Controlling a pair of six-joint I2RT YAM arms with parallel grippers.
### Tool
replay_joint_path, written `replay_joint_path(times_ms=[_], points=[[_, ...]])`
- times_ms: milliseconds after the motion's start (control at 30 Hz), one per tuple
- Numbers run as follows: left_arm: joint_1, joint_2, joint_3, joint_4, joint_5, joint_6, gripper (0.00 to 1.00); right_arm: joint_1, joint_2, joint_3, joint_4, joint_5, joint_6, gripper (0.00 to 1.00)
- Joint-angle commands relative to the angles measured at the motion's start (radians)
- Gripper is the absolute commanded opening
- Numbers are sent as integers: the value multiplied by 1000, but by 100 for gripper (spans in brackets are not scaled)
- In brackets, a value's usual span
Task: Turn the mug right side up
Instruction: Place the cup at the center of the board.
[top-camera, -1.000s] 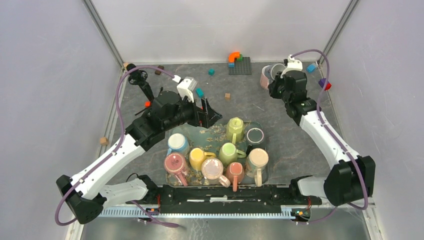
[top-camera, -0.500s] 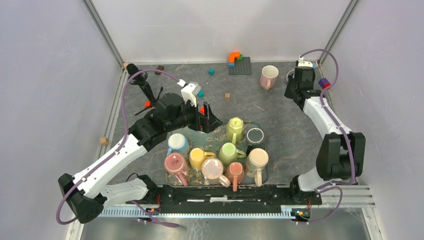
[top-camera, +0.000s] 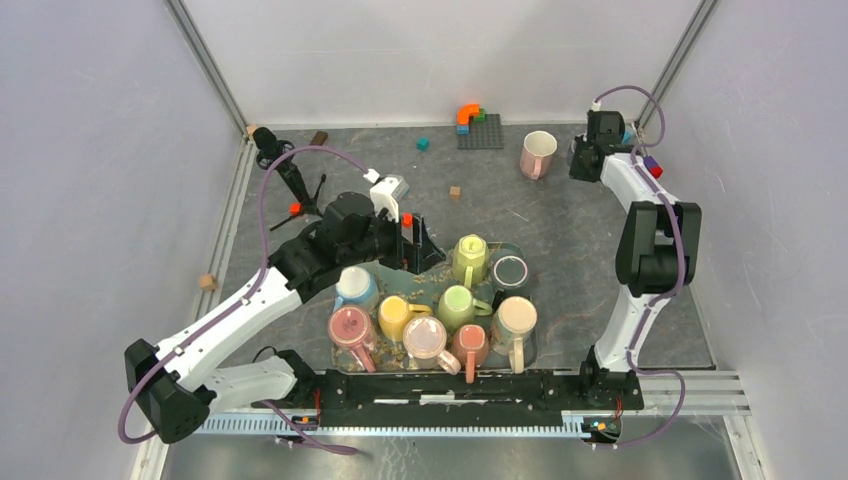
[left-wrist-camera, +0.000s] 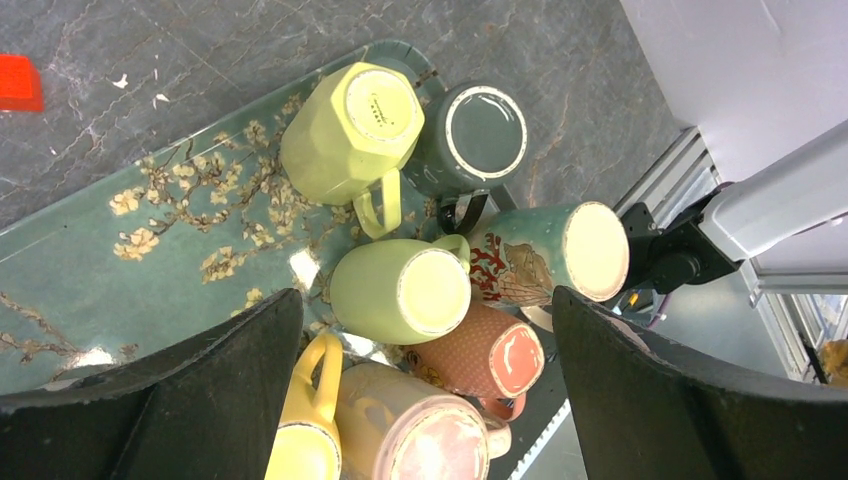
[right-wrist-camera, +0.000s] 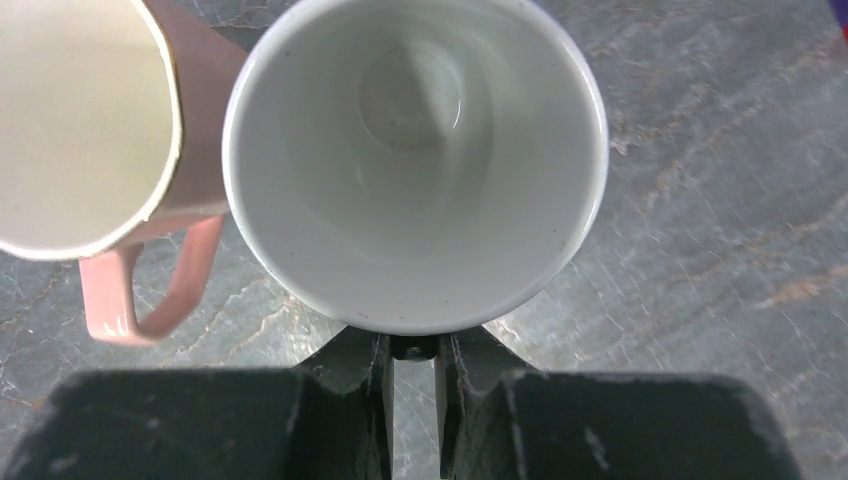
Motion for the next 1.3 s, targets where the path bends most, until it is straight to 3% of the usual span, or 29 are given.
replay_joint_path(times_ms=[0,233,533,833,967,1267], points=[[-2,0,-21,45,13,62,100,4,76,132,-15,-50,-15,0],[-1,0,-46,59,16,59,100,4,182,245,-71,-42,-11,0],[-1,6,-54,67,24,64,100,3,249,270,-95,-31,-7,2],[-1,6,-54,64,33,65,100,3,260,295,-128,-13,-9,36],[-2,4,-46,59,40,65,100,4,244,296,-137,-11,-18,56],[-1,3,-33,55,34,52,100,3,71,166,-93,23,-27,80]])
